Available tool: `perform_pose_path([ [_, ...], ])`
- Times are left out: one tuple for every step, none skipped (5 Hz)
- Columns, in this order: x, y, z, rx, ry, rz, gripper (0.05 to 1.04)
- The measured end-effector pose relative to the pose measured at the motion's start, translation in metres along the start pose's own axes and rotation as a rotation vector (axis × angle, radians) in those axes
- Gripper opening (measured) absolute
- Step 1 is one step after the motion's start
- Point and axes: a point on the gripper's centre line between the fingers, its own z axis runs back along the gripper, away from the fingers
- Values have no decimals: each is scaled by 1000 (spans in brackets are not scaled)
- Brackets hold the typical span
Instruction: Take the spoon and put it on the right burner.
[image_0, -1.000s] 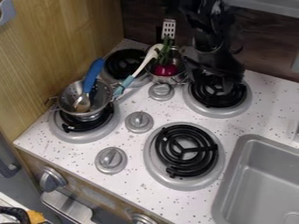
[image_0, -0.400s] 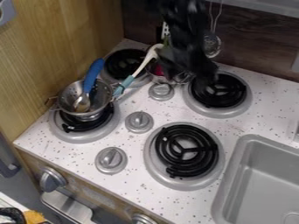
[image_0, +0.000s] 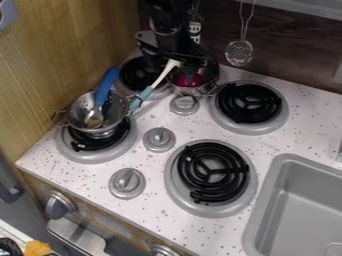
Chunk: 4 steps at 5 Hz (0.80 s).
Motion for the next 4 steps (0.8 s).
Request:
perform_pose_path([
  [3,34,5,35,41,6,999],
  [1,61,6,73,62,42,999],
  [-3,84,3,84,56,51,999],
  [-16,99,-11,59,113,49,999],
])
